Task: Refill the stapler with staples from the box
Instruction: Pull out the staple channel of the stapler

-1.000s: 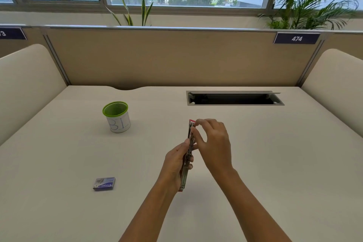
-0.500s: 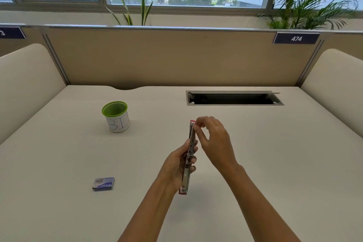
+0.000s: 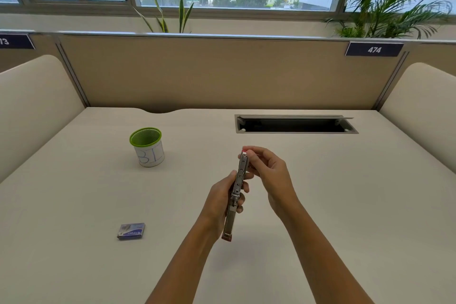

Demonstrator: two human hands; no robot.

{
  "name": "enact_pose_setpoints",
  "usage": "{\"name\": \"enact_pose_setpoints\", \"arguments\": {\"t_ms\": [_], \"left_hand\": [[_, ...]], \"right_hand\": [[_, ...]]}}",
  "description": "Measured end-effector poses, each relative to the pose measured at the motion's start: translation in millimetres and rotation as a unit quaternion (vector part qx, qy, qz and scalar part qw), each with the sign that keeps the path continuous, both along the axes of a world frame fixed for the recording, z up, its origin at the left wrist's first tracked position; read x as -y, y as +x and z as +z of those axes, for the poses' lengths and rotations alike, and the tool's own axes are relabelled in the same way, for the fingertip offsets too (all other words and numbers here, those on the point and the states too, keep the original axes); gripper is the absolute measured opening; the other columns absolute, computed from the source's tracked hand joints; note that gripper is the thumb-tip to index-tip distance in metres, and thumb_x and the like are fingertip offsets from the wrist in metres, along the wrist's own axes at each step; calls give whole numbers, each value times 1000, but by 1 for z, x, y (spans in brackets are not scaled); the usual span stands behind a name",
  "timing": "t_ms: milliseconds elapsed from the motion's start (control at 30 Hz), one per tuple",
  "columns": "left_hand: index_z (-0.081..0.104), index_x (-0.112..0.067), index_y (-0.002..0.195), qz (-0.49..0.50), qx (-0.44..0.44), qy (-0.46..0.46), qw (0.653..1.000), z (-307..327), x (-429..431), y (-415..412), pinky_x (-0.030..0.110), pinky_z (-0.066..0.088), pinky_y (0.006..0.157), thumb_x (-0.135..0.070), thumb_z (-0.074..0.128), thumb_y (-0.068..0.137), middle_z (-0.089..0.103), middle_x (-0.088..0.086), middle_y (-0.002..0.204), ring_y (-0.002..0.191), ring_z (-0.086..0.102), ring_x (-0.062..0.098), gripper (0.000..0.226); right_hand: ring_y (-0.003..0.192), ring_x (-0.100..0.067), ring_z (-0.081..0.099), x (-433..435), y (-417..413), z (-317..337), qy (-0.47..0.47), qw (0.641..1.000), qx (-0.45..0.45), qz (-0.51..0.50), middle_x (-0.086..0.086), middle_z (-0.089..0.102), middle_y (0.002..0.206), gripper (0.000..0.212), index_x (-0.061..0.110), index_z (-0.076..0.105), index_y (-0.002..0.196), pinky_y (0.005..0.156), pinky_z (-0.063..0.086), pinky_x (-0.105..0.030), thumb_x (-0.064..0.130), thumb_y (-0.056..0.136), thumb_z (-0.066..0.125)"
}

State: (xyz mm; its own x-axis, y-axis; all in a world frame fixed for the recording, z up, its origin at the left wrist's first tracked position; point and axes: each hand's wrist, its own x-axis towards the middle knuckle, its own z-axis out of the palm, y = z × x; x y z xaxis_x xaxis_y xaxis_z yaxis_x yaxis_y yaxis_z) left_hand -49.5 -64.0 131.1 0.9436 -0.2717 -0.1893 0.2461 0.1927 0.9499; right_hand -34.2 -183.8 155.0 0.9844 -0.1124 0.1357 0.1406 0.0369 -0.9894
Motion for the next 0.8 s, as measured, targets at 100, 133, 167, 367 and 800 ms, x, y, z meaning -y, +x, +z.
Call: {"name": "enact_pose_setpoints", "arguments": {"t_ms": [100, 133, 167, 367, 800], "left_hand": [[63, -13, 98, 5, 17, 13, 1000, 7, 2, 1, 18, 37, 45, -49, 33, 94, 54, -7, 63, 47, 42, 5, 47], [62, -15, 94, 7, 23, 21, 999, 9, 3, 1, 17, 36, 44, -50, 34, 94, 51, -7, 63, 47, 41, 5, 45], [60, -16, 90, 11, 26, 31, 999, 11, 4, 1, 17, 35, 43, -50, 35, 93, 49, -6, 62, 46, 41, 4, 43], [51, -17, 71, 40, 9, 42, 998, 13, 6, 2, 19, 29, 40, -46, 35, 93, 44, -7, 54, 41, 35, 5, 39], [36, -21, 52, 89, -20, 58, 994, 9, 7, 2, 20, 20, 42, -39, 30, 90, 34, -10, 42, 37, 24, 6, 42]], "right_hand": [[88, -14, 70, -1, -2, -3, -15, 1000, -7, 10, 3, 74, 94, 13, 25, 70, 97, 78, 56, -23, 22, 90, 60], [89, -12, 70, -2, -3, -3, -12, 1000, -9, 13, 4, 74, 94, 14, 24, 71, 98, 79, 55, -24, 21, 89, 60], [90, -10, 70, -3, -4, -4, -9, 1000, -10, 13, 5, 74, 94, 14, 24, 71, 98, 81, 55, -24, 20, 89, 61], [96, -9, 68, -8, -6, -4, -29, 999, -4, 15, 7, 74, 96, 14, 27, 71, 98, 90, 54, -30, 22, 89, 61], [91, 2, 66, -15, -10, -9, -71, 997, 19, 18, 22, 72, 88, 19, 40, 69, 86, 76, 52, -12, 22, 88, 62]]}}
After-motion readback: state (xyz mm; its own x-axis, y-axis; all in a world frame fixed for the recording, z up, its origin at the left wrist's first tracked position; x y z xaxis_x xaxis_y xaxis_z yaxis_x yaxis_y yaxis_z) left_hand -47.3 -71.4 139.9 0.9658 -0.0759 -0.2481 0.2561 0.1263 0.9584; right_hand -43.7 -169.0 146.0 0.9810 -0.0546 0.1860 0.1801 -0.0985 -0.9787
